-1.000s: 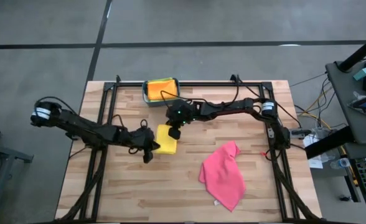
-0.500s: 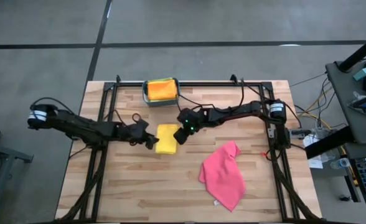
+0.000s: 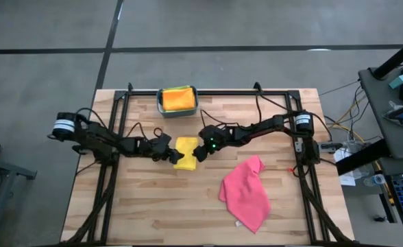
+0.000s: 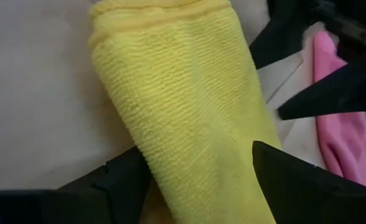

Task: Fold microfiber towels
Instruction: Put the yellow towel into the bin

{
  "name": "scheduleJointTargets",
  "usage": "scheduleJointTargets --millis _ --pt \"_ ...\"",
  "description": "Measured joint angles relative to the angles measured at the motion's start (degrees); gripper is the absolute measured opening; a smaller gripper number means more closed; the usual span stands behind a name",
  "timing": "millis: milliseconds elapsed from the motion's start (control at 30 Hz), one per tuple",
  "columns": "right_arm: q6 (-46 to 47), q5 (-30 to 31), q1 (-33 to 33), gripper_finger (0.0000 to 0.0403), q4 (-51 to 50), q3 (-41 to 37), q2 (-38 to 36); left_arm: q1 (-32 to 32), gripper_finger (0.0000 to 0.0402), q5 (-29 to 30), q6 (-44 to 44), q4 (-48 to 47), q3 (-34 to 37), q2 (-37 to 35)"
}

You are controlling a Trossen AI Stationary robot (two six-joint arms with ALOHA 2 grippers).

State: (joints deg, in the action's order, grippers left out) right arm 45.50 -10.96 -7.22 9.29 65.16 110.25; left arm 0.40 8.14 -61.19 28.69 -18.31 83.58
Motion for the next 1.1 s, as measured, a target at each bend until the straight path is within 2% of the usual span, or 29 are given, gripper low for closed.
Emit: scheduleJointTargets --millis 200,367,500,733,867,1100 --pt "0.7 -1.1 0.2 0.0262 7.0 0.3 4.0 0.0 0.0247 0.0 0.1 4.6 -1.4 4.8" --pt "-0.1 -0.4 0.3 0.0248 9.6 0.6 4.8 0.0 0.0244 0.0 0.6 7.0 -1.5 6.0" --pt "-1.6 0.4 0.4 0.0195 11.1 0.6 4.6 0.0 0.0244 -0.1 1.6 7.1 -1.3 5.7" --pt "-7.0 0.2 0.4 0.0033 17.7 0.3 5.1 0.0 0.0244 -0.1 4.6 7.3 -1.2 5.6" --pt "-9.0 0.2 0.0 0.0016 17.7 0.0 3.9 0.0 0.0244 -0.9 7.4 5.6 -0.9 3.7" --pt "-12.4 0.8 -2.2 0.0014 13.4 -0.1 -1.3 0.0 0.0244 -0.7 13.8 -6.5 -0.8 -6.0"
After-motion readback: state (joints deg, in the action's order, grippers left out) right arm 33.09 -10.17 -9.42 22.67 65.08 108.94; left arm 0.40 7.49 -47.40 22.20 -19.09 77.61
